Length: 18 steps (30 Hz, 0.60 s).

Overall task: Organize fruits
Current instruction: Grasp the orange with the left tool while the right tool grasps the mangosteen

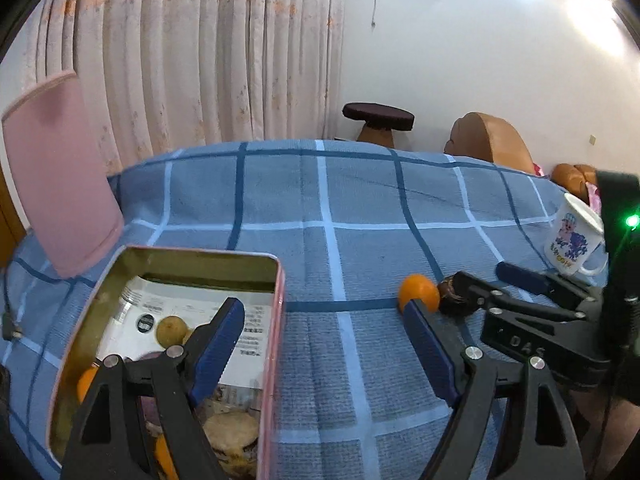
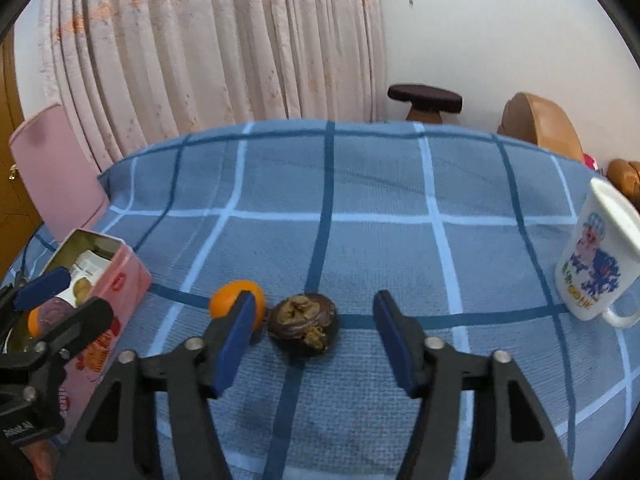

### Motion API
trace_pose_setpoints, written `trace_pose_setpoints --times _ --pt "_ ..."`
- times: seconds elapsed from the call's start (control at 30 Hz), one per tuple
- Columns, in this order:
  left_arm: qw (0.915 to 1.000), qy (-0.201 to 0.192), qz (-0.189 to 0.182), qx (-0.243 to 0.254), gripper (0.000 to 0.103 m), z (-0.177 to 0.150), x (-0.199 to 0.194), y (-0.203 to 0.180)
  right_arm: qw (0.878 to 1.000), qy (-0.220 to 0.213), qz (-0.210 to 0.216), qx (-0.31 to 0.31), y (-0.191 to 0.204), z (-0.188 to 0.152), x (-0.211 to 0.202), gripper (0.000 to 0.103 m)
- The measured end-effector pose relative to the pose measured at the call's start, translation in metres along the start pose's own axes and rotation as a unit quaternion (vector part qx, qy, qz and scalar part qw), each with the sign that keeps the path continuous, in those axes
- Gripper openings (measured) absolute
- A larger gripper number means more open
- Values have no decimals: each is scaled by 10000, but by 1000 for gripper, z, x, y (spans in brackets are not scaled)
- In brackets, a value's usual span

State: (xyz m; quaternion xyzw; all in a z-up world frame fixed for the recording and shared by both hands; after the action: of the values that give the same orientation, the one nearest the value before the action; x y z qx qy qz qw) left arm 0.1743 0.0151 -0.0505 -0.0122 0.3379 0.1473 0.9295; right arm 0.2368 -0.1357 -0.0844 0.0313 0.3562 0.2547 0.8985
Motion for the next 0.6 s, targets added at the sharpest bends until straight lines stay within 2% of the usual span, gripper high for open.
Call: trace_pose_setpoints --times 0.23,0.3,0.33,0.37,0.5,0.6 --pt "9999 41 58 122 83 -2 5 -6 9988 431 161 169 -6 -9 19 55" --pt "9999 62 52 137 83 -3 5 -9 9984 453 256 232 -7 -10 22 52" --pt "9998 73 41 153 83 -4 6 -10 9980 488 308 245 -7 -10 23 46" --pt "9998 83 40 168 83 -4 6 -11 9979 506 325 249 -8 -11 23 46" --pt "9995 81 28 298 83 -3 7 -22 9979 483 379 203 -8 -13 19 45" --pt "9992 88 -5 388 83 -2 7 -31 9989 279 272 262 -18 -12 5 45"
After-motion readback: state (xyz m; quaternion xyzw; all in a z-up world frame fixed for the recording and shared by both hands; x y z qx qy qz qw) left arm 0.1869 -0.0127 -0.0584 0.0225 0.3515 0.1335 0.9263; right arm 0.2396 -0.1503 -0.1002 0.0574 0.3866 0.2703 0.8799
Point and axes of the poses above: each gripper's, at about its wrist camera, not at the fingertips, and x roughly the way its jaws point, y to its left, z to its top, the point moved 6 cm from there along x, roughly the way its jaws point, and after that the axes turned 14 degrees about z, right-handed, at the moved point
